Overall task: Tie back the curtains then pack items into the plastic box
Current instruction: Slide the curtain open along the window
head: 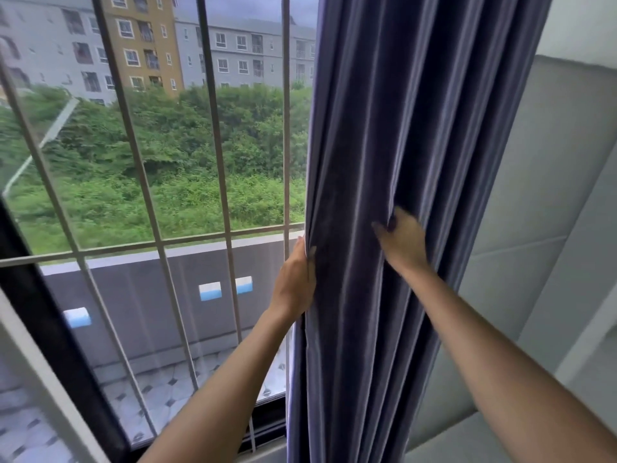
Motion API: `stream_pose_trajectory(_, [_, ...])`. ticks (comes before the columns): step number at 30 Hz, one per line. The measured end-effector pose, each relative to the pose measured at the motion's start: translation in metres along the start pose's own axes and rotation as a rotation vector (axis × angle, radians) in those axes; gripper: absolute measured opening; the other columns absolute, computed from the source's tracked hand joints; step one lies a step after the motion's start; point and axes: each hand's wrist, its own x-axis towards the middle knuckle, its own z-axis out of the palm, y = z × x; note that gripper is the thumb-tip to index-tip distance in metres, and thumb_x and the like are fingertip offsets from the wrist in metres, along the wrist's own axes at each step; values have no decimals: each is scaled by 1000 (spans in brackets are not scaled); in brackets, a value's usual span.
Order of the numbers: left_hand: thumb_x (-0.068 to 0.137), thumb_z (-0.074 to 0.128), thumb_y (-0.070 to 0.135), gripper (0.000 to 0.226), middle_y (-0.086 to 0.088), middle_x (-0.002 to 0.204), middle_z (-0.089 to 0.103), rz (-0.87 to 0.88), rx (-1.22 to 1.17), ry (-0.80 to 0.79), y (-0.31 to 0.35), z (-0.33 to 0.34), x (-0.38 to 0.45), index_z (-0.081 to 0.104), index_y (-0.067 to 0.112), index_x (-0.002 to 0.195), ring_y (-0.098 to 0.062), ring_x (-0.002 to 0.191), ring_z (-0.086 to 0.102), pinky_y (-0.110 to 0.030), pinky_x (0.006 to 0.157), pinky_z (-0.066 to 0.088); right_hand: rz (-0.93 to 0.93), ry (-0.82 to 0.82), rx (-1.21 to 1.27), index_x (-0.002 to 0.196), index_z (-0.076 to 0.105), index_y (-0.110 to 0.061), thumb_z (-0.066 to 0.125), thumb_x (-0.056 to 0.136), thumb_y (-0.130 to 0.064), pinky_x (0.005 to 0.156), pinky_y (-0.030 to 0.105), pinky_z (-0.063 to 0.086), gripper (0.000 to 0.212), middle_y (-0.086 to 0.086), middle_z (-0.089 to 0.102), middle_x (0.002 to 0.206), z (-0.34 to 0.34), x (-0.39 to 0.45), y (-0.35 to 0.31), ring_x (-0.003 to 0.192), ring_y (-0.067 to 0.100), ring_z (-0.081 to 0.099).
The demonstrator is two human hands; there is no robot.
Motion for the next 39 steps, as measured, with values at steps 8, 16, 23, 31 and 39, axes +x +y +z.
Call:
stream_pose_trajectory(8, [104, 28, 23, 39, -3, 130, 58, -18, -92, -29, 4, 6, 1, 43, 14, 139, -18, 119, 54, -32, 101, 44, -36, -385, -497, 107, 56, -5, 40, 99, -20, 69, 39, 51, 24, 14, 68, 97, 75, -119, 57, 87, 35, 67])
stream_pose_trajectory(16, [104, 28, 31, 43, 3, 134, 55, -46, -139, -49, 10, 10, -1, 38, 18, 144, -14, 121, 51, -25, 97, 41, -146, -357, -625, 59, 59, -16, 90, 48, -9, 27, 23, 36, 34, -2, 57, 51, 102, -158, 46, 32, 15, 55])
stream_pose_trajectory(23, [88, 28, 67, 80, -6, 140, 51, -62, -105, -80, 8, 11, -6, 37, 10, 143, -18, 127, 48, -33, 103, 40, -218, -321, -618, 61, 64, -14, 87, 47, -1, 28, 25, 41, 30, 1, 60, 57, 114, -161, 36, 34, 17, 56])
stream_pose_trajectory(31, [92, 32, -7, 45, -23, 129, 53, 24, 75, -53, 1, 14, -2, 40, -5, 136, -36, 115, 54, -42, 95, 46, -178, -592, -495, 118, 55, -11, 44, 90, -15, 80, 40, 51, 30, 9, 54, 119, 93, -149, 12, 102, 33, 61])
stream_pose_trajectory(39, [88, 31, -13, 49, -15, 125, 59, 24, 74, -42, -4, 0, 0, 42, -4, 135, -31, 113, 55, -34, 96, 45, -309, 442, -129, 126, 54, -5, 58, 81, -19, 99, 33, 39, 48, 20, 50, 124, -35, -9, -25, 113, 34, 50])
